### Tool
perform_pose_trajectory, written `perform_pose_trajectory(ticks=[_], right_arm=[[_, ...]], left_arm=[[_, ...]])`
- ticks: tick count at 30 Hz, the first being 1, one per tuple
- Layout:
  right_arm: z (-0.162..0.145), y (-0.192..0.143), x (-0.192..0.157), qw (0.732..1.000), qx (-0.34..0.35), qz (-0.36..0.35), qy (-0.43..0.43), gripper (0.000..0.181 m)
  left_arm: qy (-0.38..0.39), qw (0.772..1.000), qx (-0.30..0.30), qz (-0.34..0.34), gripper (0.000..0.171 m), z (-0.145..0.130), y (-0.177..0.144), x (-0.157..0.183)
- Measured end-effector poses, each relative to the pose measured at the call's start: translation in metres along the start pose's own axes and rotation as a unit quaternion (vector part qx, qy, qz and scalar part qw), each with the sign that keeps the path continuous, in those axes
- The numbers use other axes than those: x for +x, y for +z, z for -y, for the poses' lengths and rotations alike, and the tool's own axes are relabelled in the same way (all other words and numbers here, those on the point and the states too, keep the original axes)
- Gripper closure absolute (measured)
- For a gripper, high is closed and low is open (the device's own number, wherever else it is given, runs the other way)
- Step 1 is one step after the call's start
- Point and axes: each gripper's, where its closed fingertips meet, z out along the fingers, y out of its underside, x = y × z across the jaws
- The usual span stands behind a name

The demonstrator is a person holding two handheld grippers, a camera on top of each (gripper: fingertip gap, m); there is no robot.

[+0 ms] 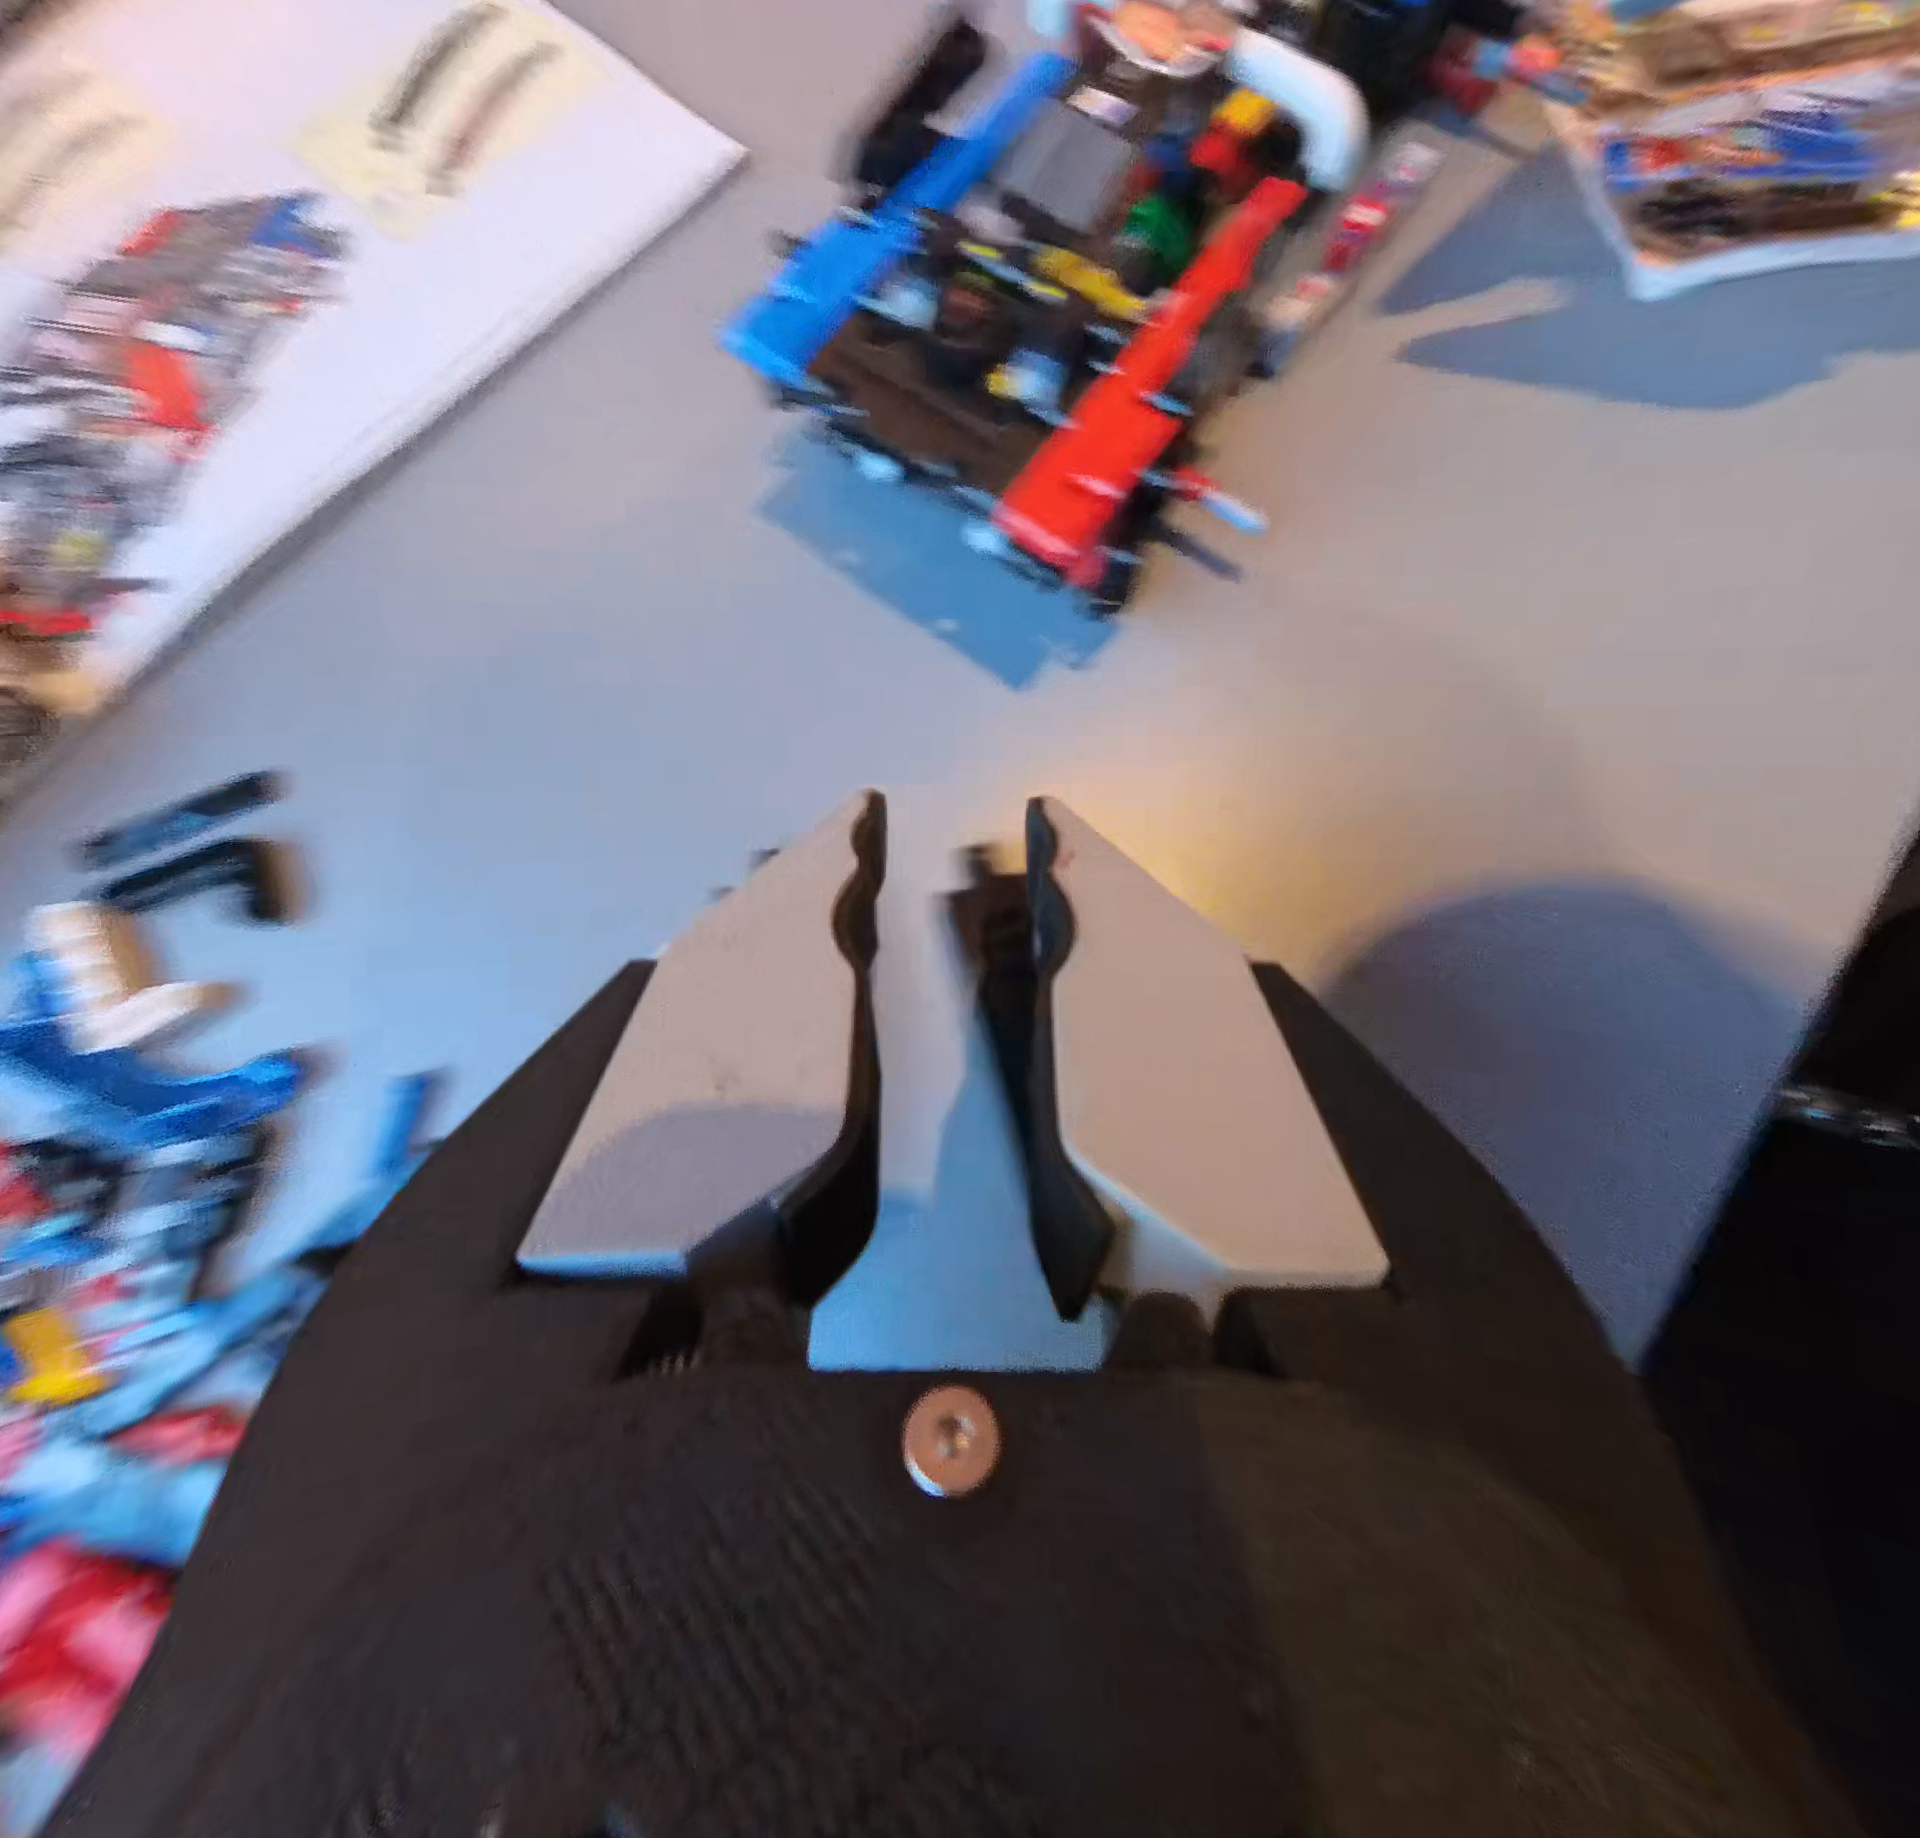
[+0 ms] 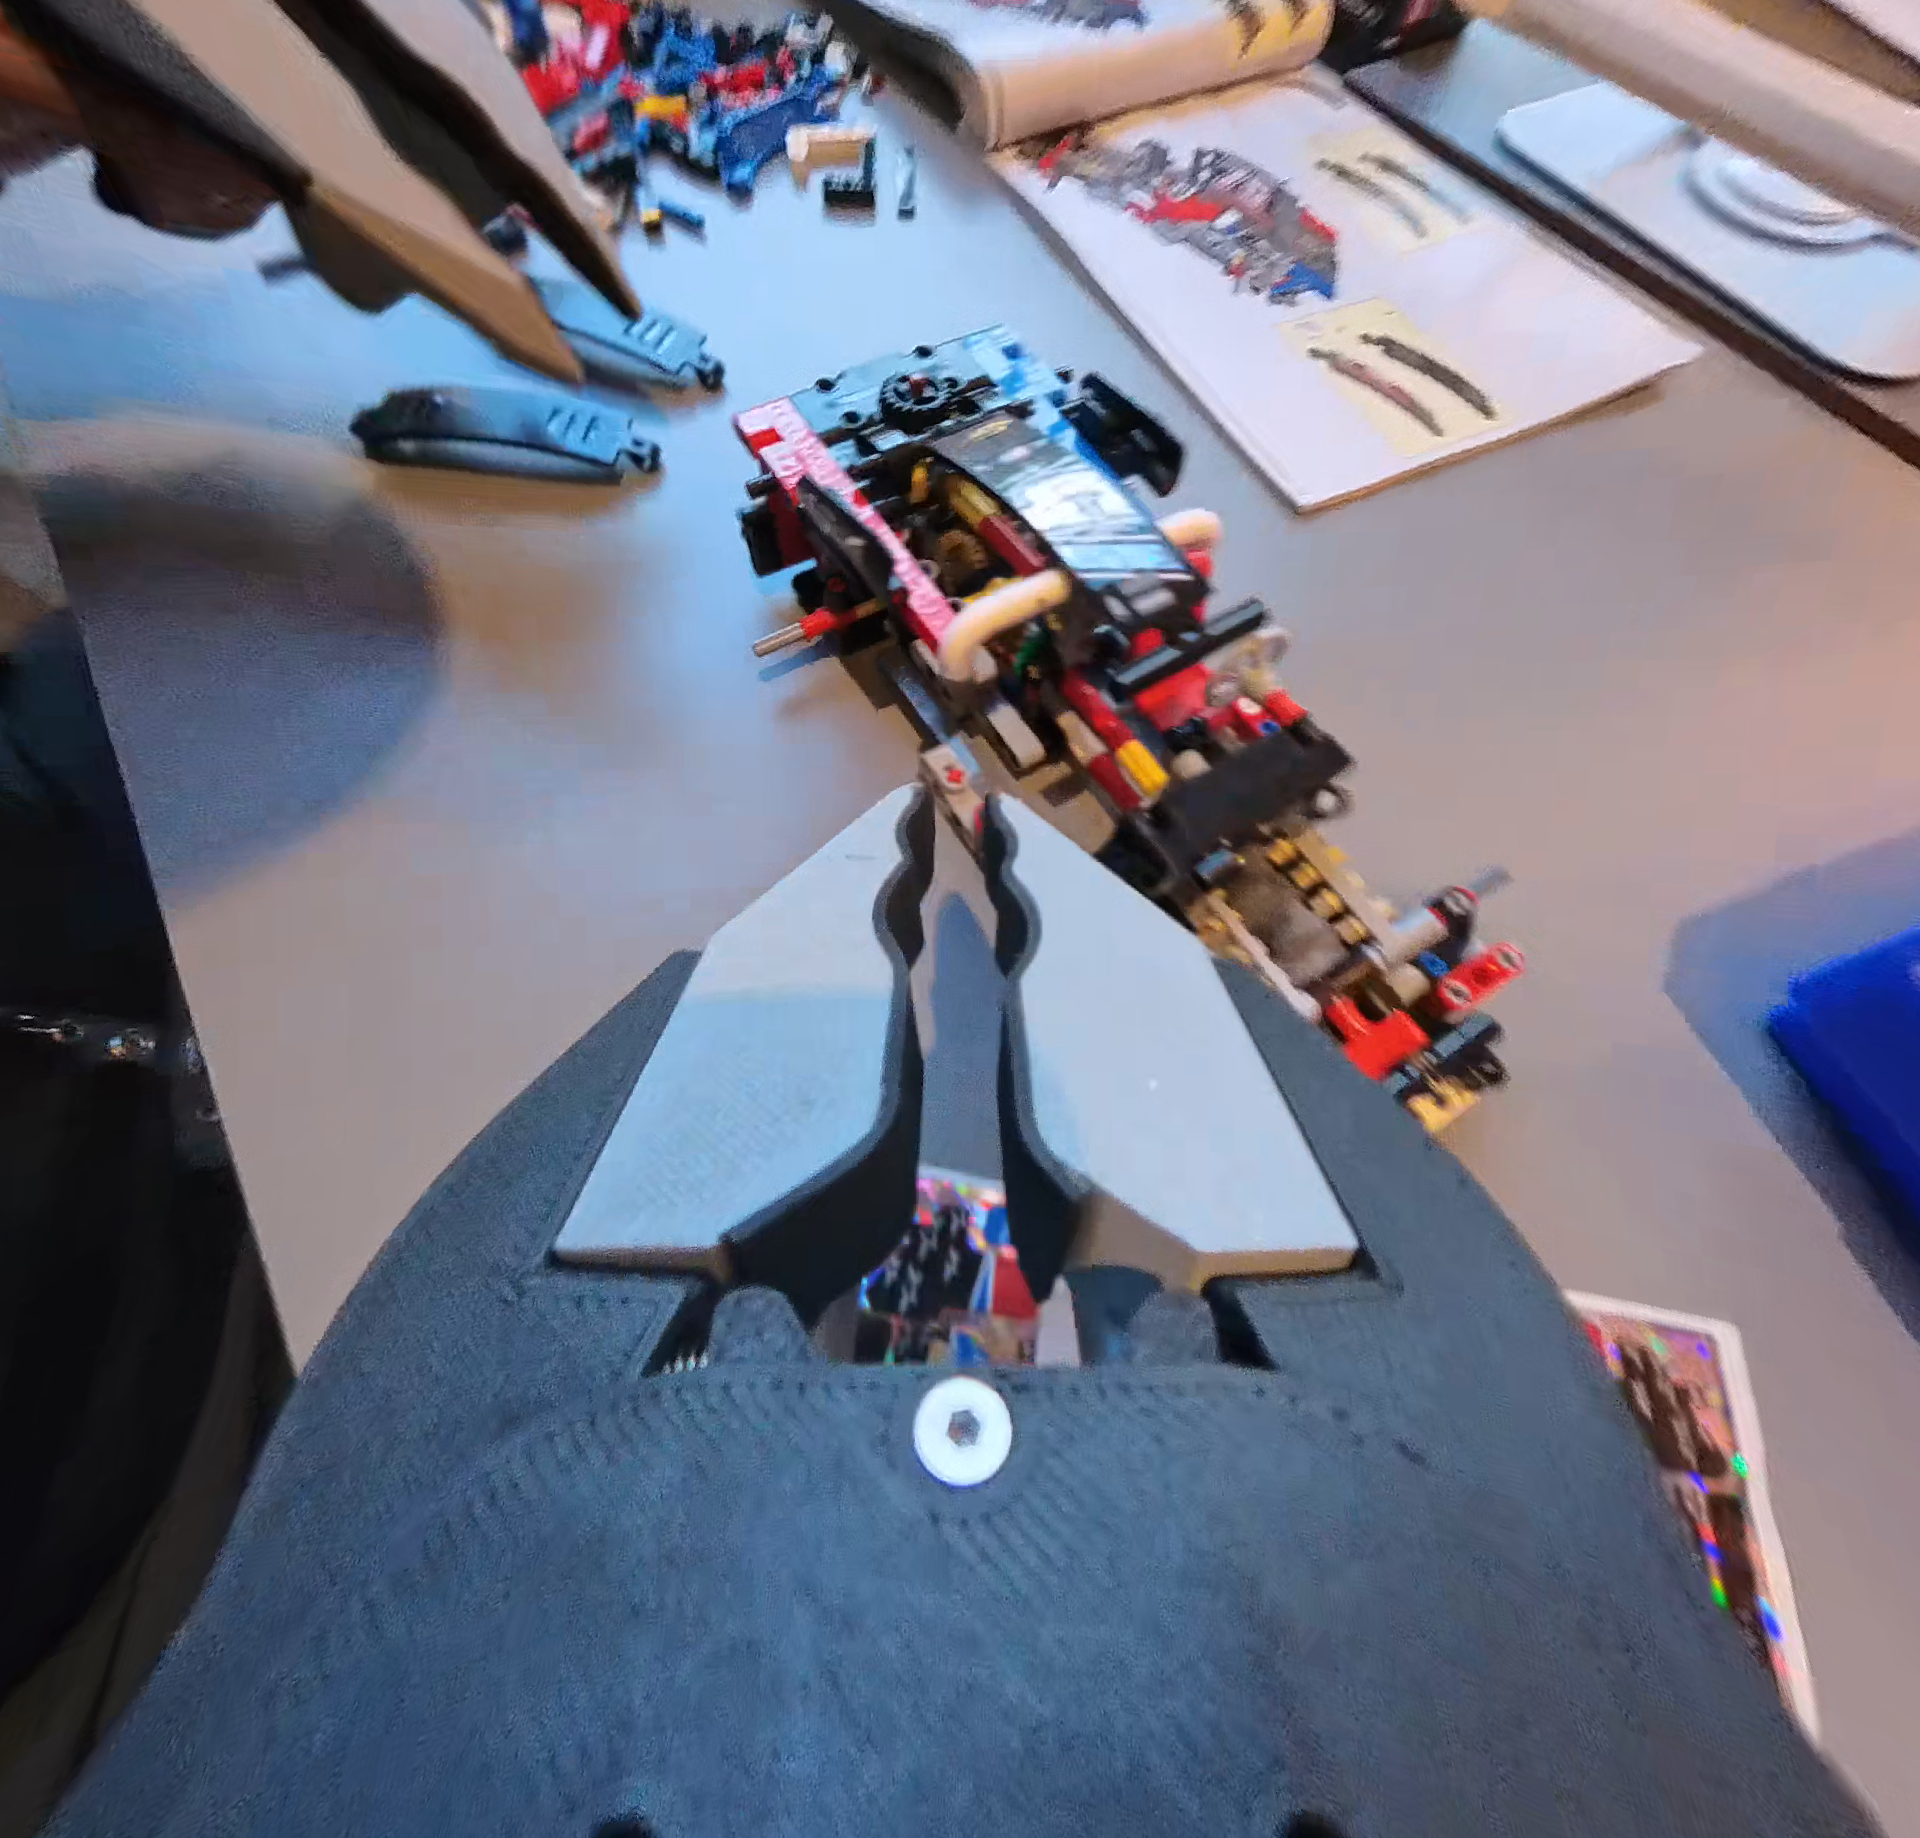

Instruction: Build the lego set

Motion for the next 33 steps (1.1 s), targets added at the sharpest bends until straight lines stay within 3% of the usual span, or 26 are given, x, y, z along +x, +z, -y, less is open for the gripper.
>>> perform_pose_trajectory(ticks=[4, 10, 14, 16, 17, 21, 23, 28, 31, 33], right_arm=[[-0.002, -0.027, 0.033, 0.998, 0.039, -0.037, 0.033, 0.176], [-0.021, -0.059, 0.089, 0.987, 0.055, -0.097, 0.118, 0.17], [-0.042, -0.065, 0.103, 0.984, 0.033, -0.082, 0.158, 0.156], [-0.051, -0.059, 0.1, 0.983, 0.018, -0.057, 0.172, 0.15], [-0.055, -0.055, 0.098, 0.983, 0.008, -0.043, 0.176, 0.148], [-0.066, -0.043, 0.092, 0.983, -0.018, -0.001, 0.182, 0.149], [-0.066, -0.039, 0.092, 0.984, -0.017, 0.014, 0.175, 0.149], [-0.067, -0.028, 0.084, 0.98, -0.046, 0.097, 0.167, 0.127], [-0.068, -0.018, 0.085, 0.979, -0.061, 0.115, 0.16, 0.118], [-0.067, -0.014, 0.077, 0.973, -0.064, 0.146, 0.17, 0.116]], left_arm=[[0.031, 0.995, 0.004, 0.093, 0.147, 0.036, -0.014, -0.101], [0.025, 0.987, -0.098, 0.125, 0.148, 0.046, 0.051, -0.22], [-0.002, 0.978, -0.167, 0.129, 0.15, 0.024, 0.077, -0.254], [0.0, 0.978, -0.153, 0.142, 0.166, 0.026, 0.077, -0.261], [-0.002, 0.978, -0.154, 0.144, 0.166, 0.026, 0.075, -0.262], [-0.008, 0.975, -0.157, 0.157, 0.154, 0.025, 0.058, -0.255], [-0.012, 0.977, -0.15, 0.151, 0.144, 0.028, 0.043, -0.233], [-0.046, 0.996, -0.063, 0.034, 0.119, 0.052, 0.012, -0.105], [-0.044, 0.996, -0.074, -0.015, 0.09, 0.043, 0.018, -0.035], [-0.03, 0.994, -0.098, -0.038, 0.087, 0.029, 0.03, -0.005]])
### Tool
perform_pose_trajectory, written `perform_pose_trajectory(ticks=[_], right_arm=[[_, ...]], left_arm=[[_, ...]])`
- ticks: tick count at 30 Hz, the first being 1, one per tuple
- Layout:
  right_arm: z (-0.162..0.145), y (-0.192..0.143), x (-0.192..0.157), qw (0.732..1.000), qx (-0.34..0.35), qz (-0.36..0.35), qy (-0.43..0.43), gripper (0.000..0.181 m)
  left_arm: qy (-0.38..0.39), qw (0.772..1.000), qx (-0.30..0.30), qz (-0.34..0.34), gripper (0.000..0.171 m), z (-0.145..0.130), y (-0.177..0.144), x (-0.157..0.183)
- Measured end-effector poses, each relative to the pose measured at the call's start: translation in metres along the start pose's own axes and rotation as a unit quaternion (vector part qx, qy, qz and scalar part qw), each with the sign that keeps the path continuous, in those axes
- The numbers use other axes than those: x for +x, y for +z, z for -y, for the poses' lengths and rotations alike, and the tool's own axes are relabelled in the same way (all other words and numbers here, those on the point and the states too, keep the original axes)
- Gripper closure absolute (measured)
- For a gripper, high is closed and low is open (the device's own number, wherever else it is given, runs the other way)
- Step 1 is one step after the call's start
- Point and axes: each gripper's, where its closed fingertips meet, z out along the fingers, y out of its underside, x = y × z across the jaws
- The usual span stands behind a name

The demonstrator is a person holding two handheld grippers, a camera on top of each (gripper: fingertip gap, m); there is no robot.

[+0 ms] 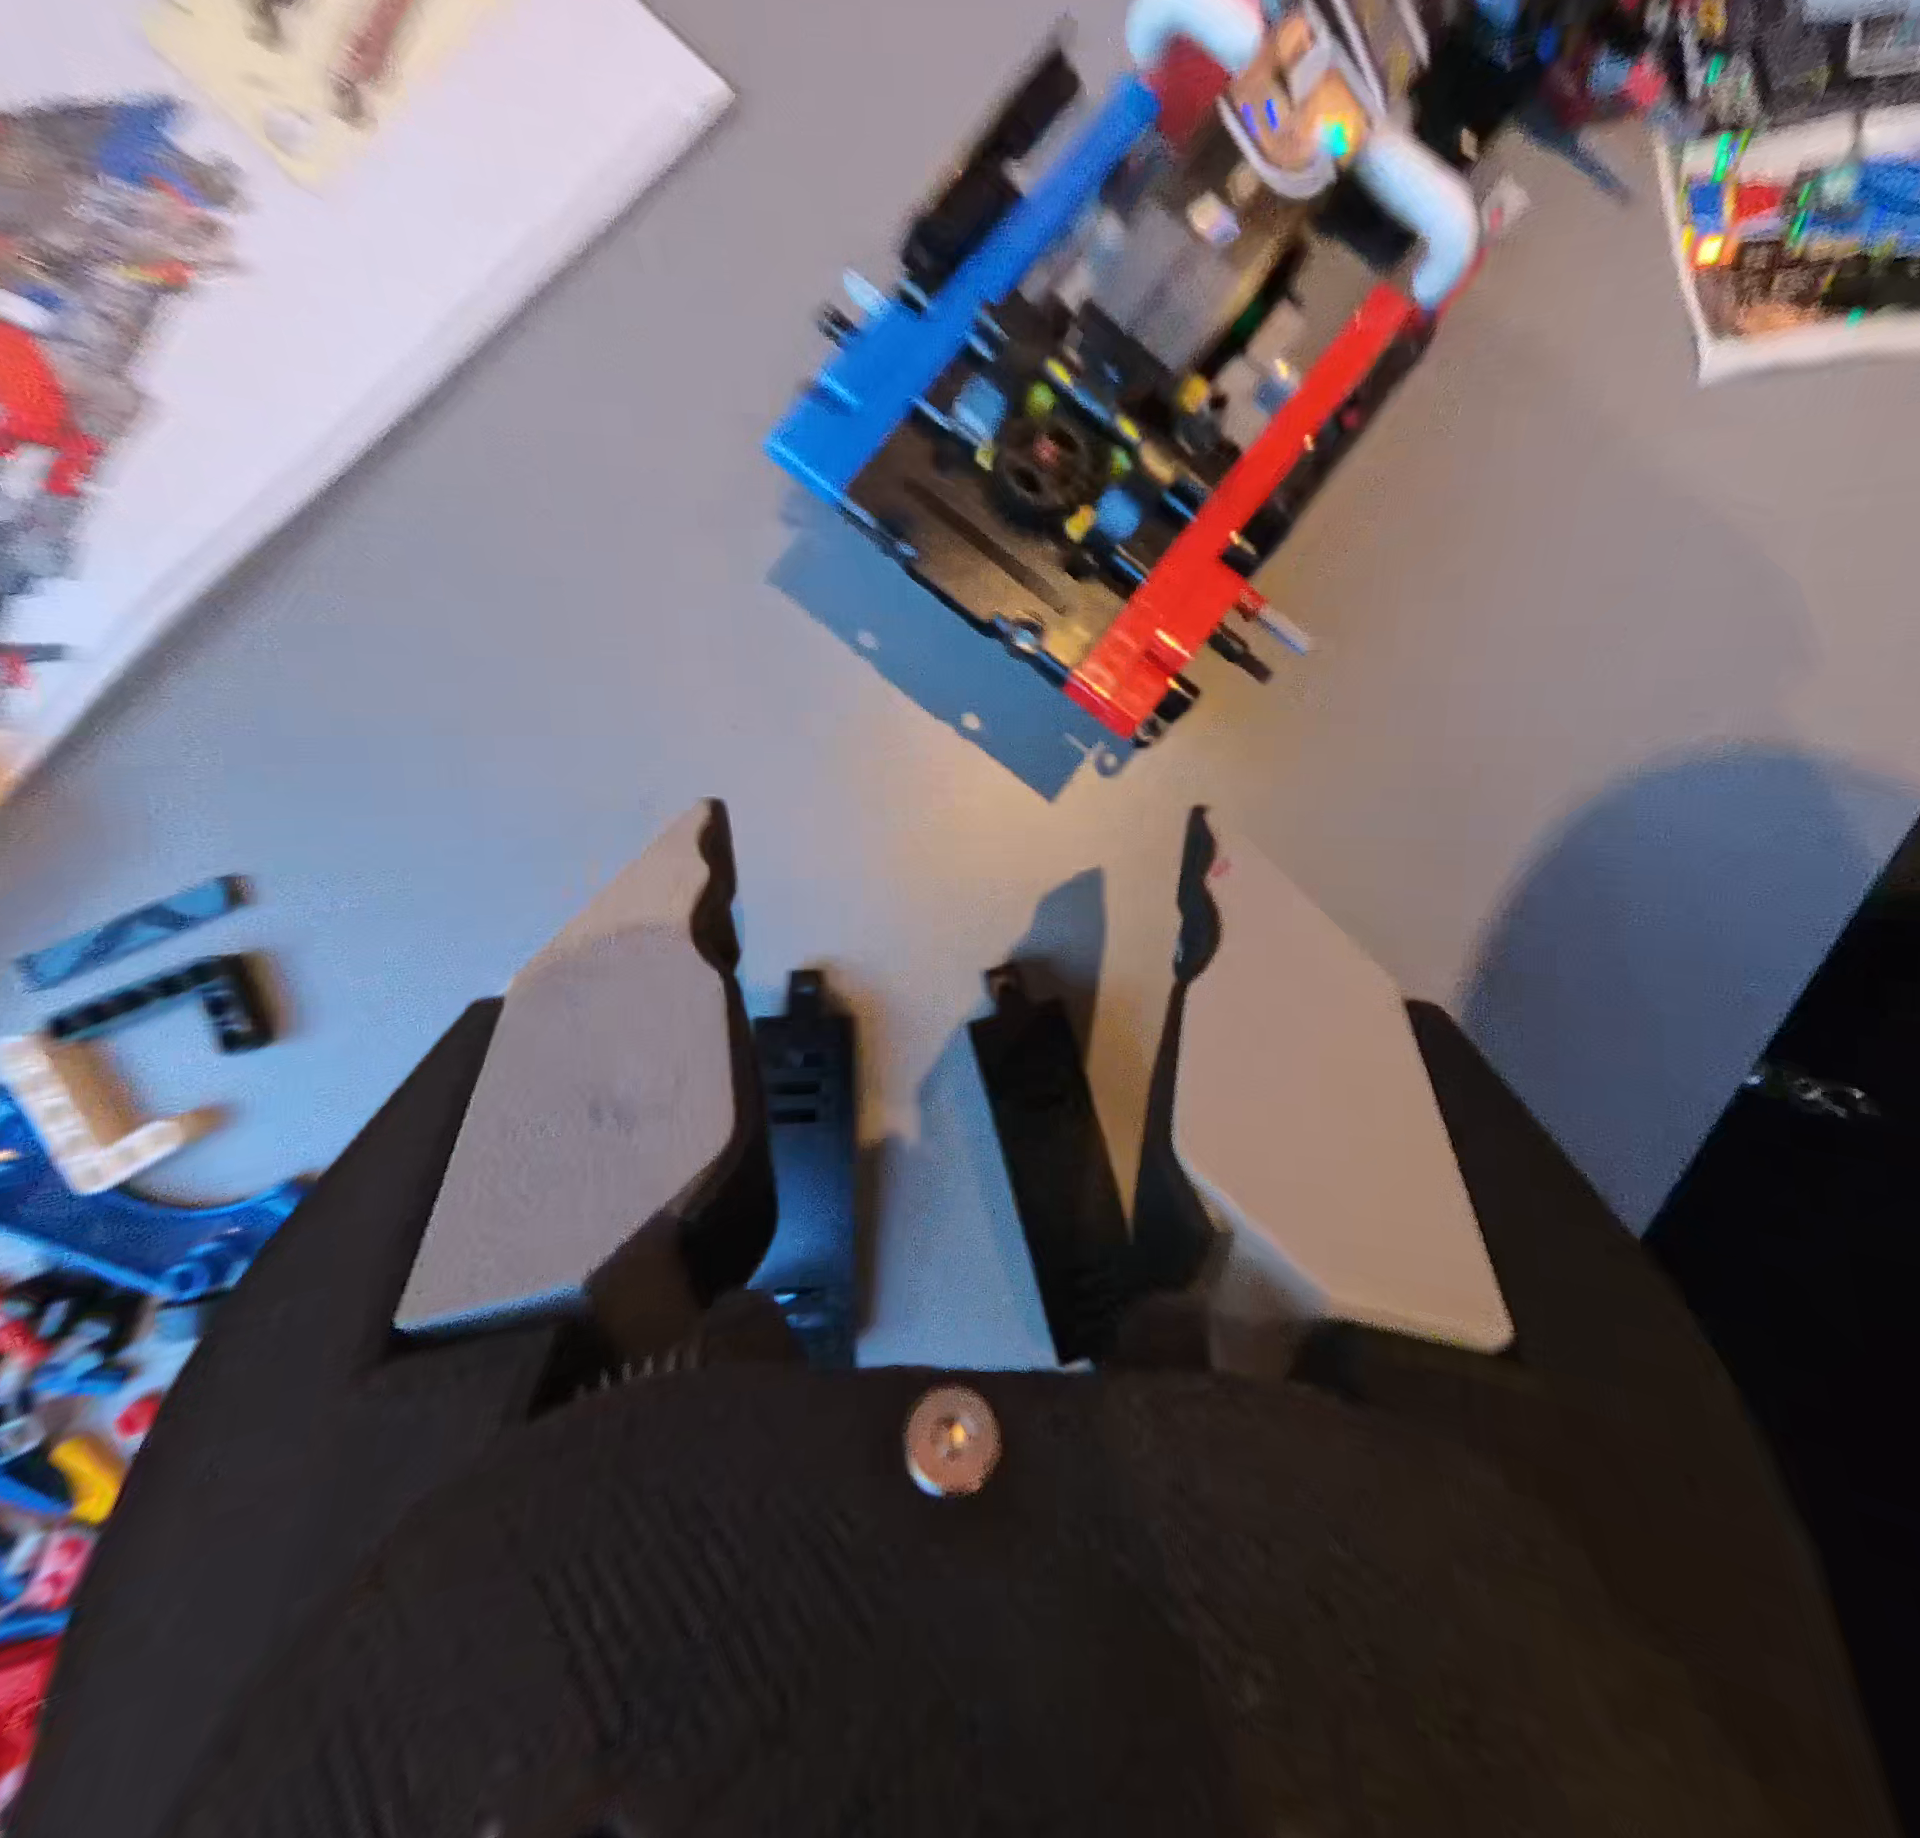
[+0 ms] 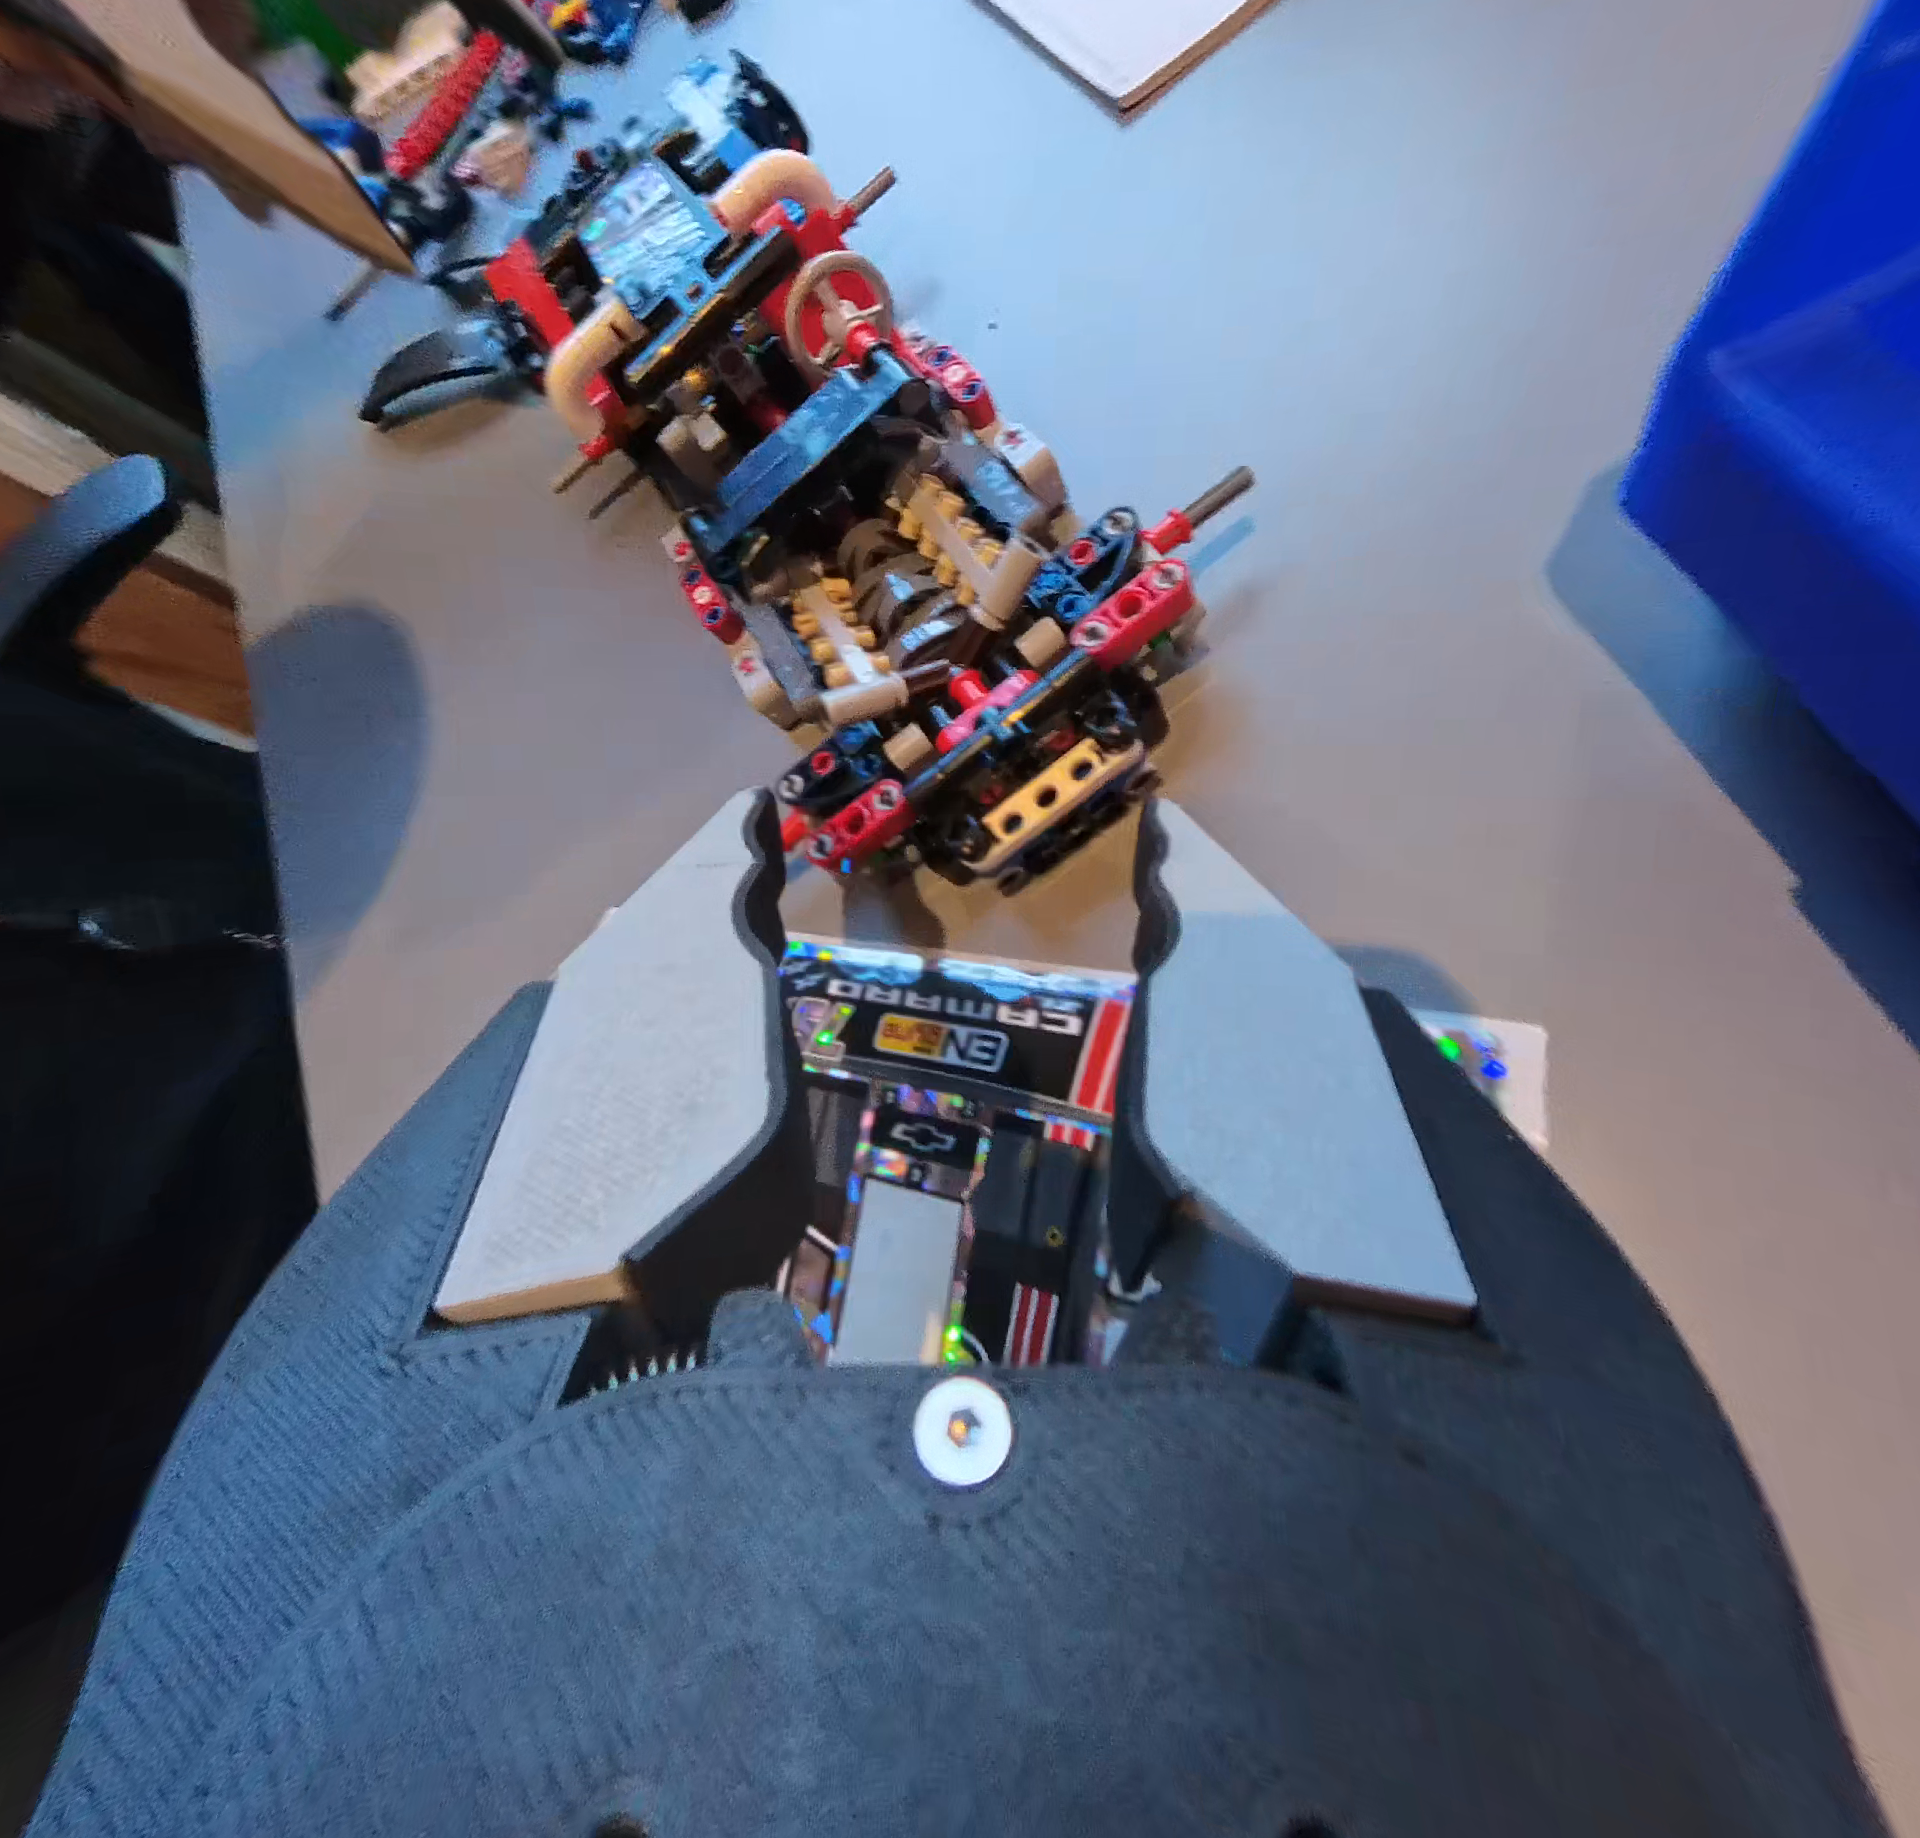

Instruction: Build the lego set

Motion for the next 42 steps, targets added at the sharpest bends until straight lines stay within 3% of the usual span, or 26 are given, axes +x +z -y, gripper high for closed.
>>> perform_pose_trajectory(ticks=[4, 10, 12, 18, 24, 27, 33, 35, 38, 40, 42], right_arm=[[-0.003, 0.002, -0.012, 1.0, -0.005, 0.018, 0.005, 0.114], [-0.017, 0.007, -0.044, 1.0, -0.01, 0.021, -0.005, 0.117], [-0.023, 0.009, -0.058, 1.0, -0.01, 0.024, -0.007, 0.117], [-0.041, 0.009, -0.085, 0.999, -0.026, 0.003, -0.022, 0.117], [-0.056, 0.021, -0.118, 0.996, -0.058, 0.002, -0.061, 0.127], [-0.053, 0.042, -0.148, 0.996, -0.047, 0.046, -0.061, 0.131], [-0.024, 0.09, -0.185, 0.994, -0.008, 0.08, -0.071, 0.135], [-0.011, 0.091, -0.196, 0.993, 0.008, 0.086, -0.075, 0.14], [0.004, 0.064, -0.196, 0.993, 0.04, 0.048, -0.103, 0.14], [0.002, 0.034, -0.166, 0.995, 0.042, -0.016, -0.094, 0.141], [-0.016, 0.008, -0.129, 0.998, -0.003, -0.044, -0.039, 0.143]], left_arm=[[-0.019, 0.998, -0.046, -0.042, 0.088, -0.018, 0.028, 0.016], [0.012, 0.995, -0.061, -0.082, 0.118, -0.002, 0.046, 0.009], [0.04, 0.994, -0.071, -0.07, 0.141, 0.003, 0.052, 0.0], [0.131, 0.978, -0.117, -0.117, 0.143, 0.017, 0.061, -0.011], [0.195, 0.96, -0.169, -0.109, 0.149, 0.061, 0.089, -0.032], [0.226, 0.956, -0.166, -0.085, 0.158, 0.093, 0.109, -0.035], [0.201, 0.965, -0.125, -0.113, 0.14, 0.147, 0.142, -0.017], [0.176, 0.971, -0.111, -0.115, 0.131, 0.155, 0.14, -0.018], [0.175, 0.975, -0.112, -0.081, 0.124, 0.142, 0.111, -0.036], [0.171, 0.98, -0.098, -0.036, 0.122, 0.125, 0.076, -0.052], [0.158, 0.984, -0.077, -0.002, 0.12, 0.1, 0.034, -0.056]])
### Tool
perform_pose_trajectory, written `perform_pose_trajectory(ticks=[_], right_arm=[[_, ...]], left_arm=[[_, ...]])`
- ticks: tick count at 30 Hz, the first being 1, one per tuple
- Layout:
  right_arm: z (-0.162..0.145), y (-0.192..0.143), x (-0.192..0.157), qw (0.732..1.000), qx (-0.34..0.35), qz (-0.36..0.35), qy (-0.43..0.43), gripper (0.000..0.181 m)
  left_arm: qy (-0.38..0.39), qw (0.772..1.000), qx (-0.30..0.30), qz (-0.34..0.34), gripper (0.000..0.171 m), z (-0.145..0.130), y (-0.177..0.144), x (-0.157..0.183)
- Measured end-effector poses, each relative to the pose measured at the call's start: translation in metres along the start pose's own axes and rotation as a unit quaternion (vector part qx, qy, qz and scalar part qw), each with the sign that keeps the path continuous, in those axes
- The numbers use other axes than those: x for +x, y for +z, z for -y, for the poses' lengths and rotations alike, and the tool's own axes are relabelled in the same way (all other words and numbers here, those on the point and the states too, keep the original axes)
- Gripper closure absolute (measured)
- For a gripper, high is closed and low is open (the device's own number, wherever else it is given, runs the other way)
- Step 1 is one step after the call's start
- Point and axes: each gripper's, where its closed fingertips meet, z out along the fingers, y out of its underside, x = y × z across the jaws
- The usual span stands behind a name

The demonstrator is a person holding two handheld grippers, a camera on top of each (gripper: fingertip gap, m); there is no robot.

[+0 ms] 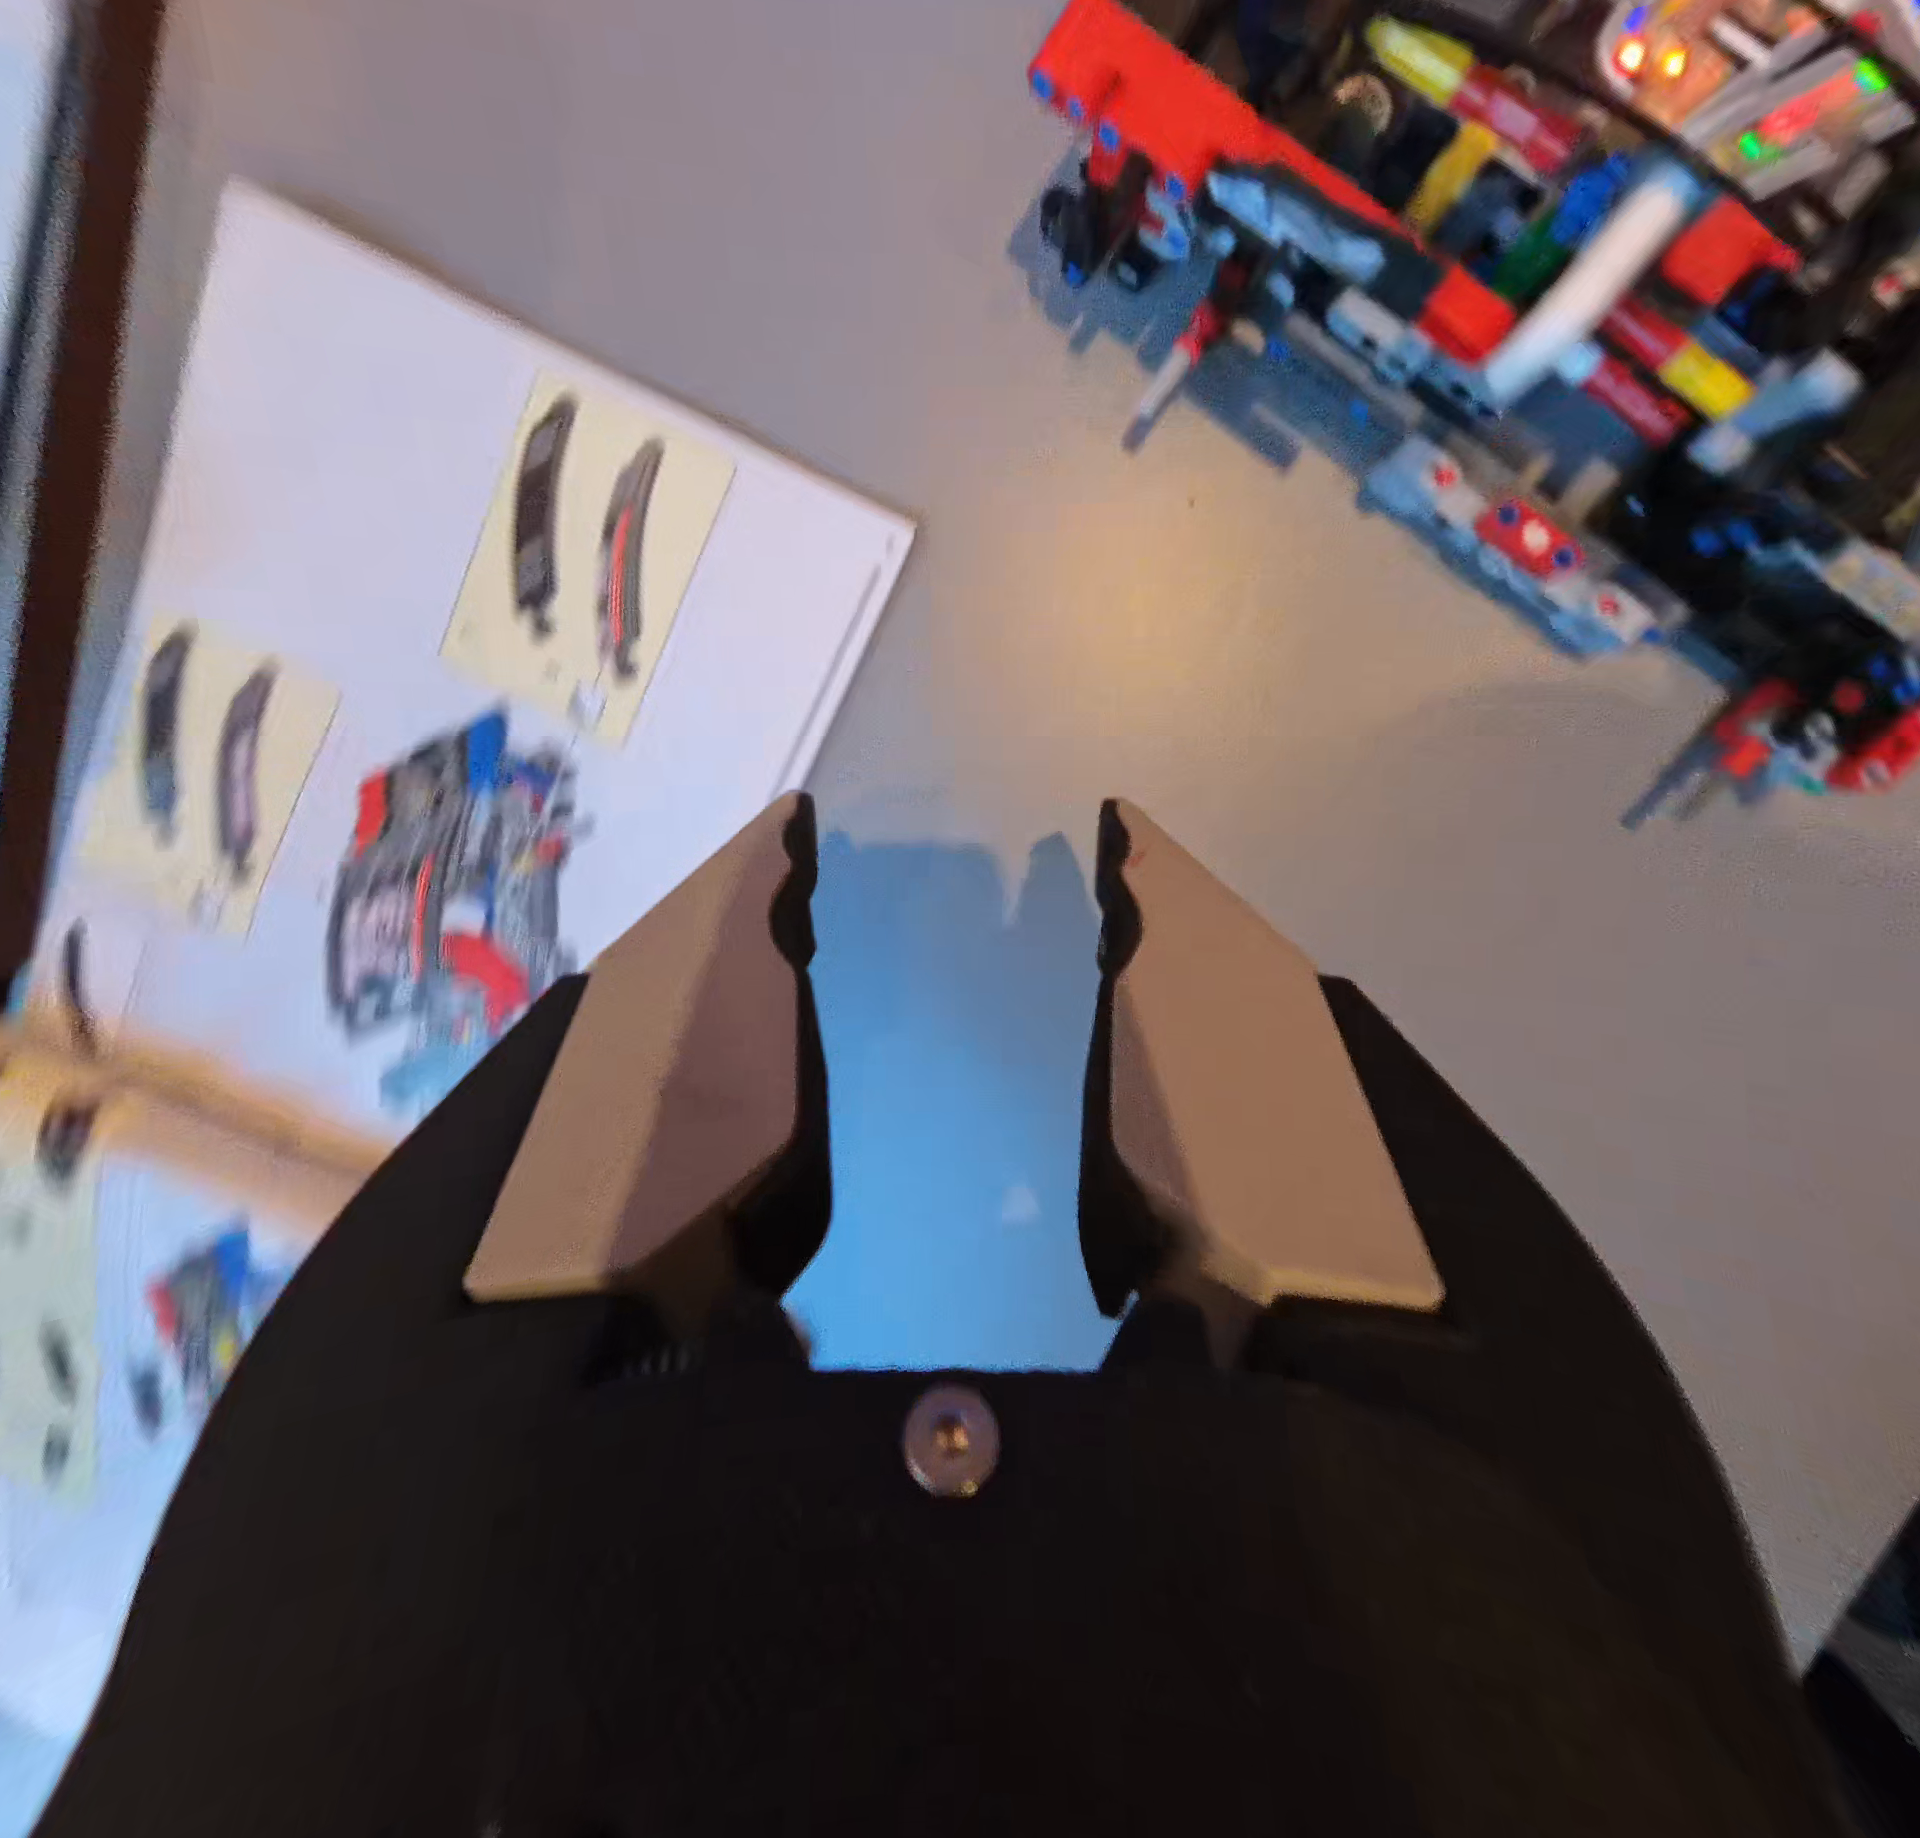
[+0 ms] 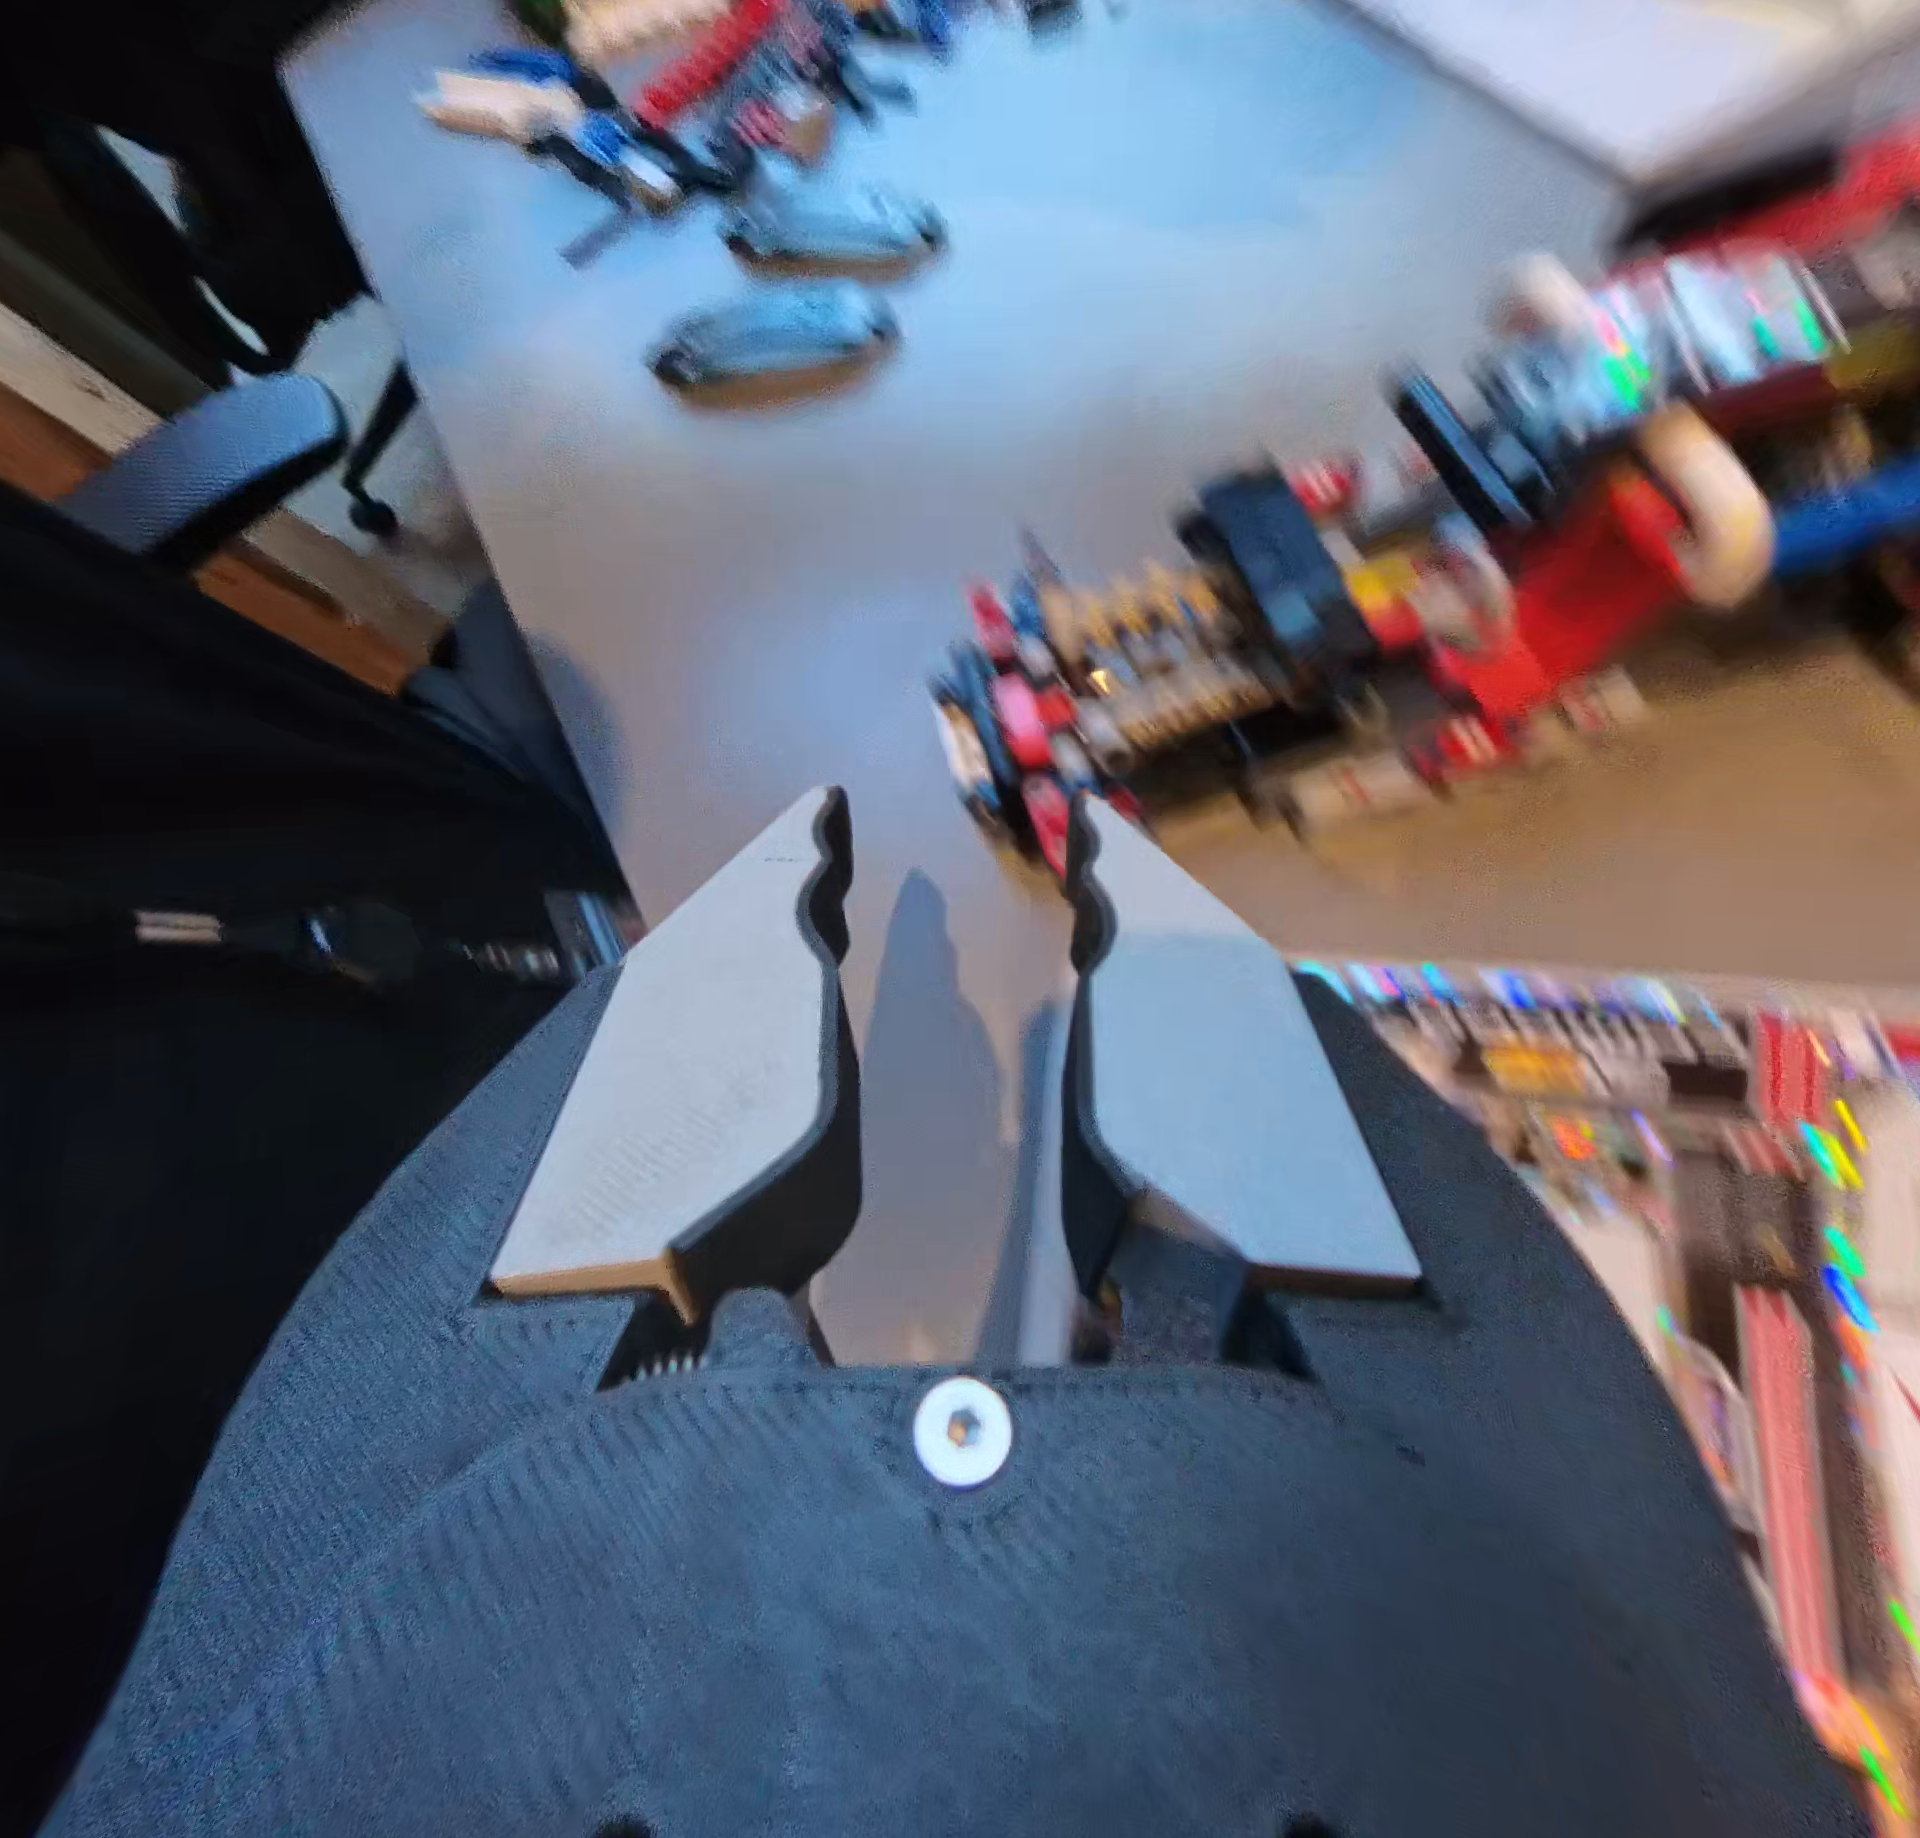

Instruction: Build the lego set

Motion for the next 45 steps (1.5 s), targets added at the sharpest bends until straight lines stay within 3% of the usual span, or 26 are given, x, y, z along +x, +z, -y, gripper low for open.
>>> perform_pose_trajectory(ticks=[2, 6, 10, 15, 22, 28, 33, 36, 40, 42, 45], right_arm=[[-0.011, -0.013, 0.035, 0.998, -0.038, -0.028, 0.034, 0.145], [-0.018, 0.003, 0.069, 0.992, -0.111, -0.066, 0.0, 0.164], [-0.022, 0.033, 0.07, 0.984, -0.166, -0.058, -0.022, 0.18], [-0.002, 0.067, 0.045, 0.985, -0.163, -0.025, -0.05, 0.178], [0.034, 0.113, 0.022, 0.988, -0.139, 0.015, -0.061, 0.174], [0.034, 0.068, 0.017, 0.995, -0.067, -0.005, -0.074, 0.171], [0.038, 0.008, 0.052, 0.989, 0.076, -0.104, -0.076, 0.17], [0.034, -0.017, 0.085, 0.973, 0.13, -0.172, -0.086, 0.171], [0.036, -0.033, 0.107, 0.952, 0.178, -0.225, -0.106, 0.172], [0.039, -0.037, 0.11, 0.941, 0.203, -0.243, -0.121, 0.173], [0.041, -0.044, 0.107, 0.931, 0.218, -0.254, -0.142, 0.176]], left_arm=[[-0.034, 0.997, 0.045, 0.054, 0.13, -0.027, -0.038, 0.006], [-0.117, 0.987, 0.102, 0.045, 0.129, -0.086, -0.084, 0.058], [-0.149, 0.982, 0.112, 0.035, 0.128, -0.141, -0.087, 0.107], [-0.169, 0.981, 0.094, 0.019, 0.128, -0.192, -0.068, 0.143], [-0.191, 0.965, 0.18, -0.011, 0.128, -0.181, -0.06, 0.154], [-0.171, 0.96, 0.22, -0.006, 0.13, -0.167, -0.056, 0.154], [-0.171, 0.961, 0.217, 0.02, 0.134, -0.136, -0.074, 0.107], [-0.167, 0.966, 0.189, 0.063, 0.134, -0.112, -0.077, 0.039], [-0.132, 0.969, 0.162, 0.13, 0.136, -0.077, -0.058, -0.08], [-0.125, 0.972, 0.118, 0.159, 0.137, -0.079, -0.035, -0.136], [-0.13, 0.98, 0.025, 0.148, 0.139, -0.108, 0.001, -0.186]])
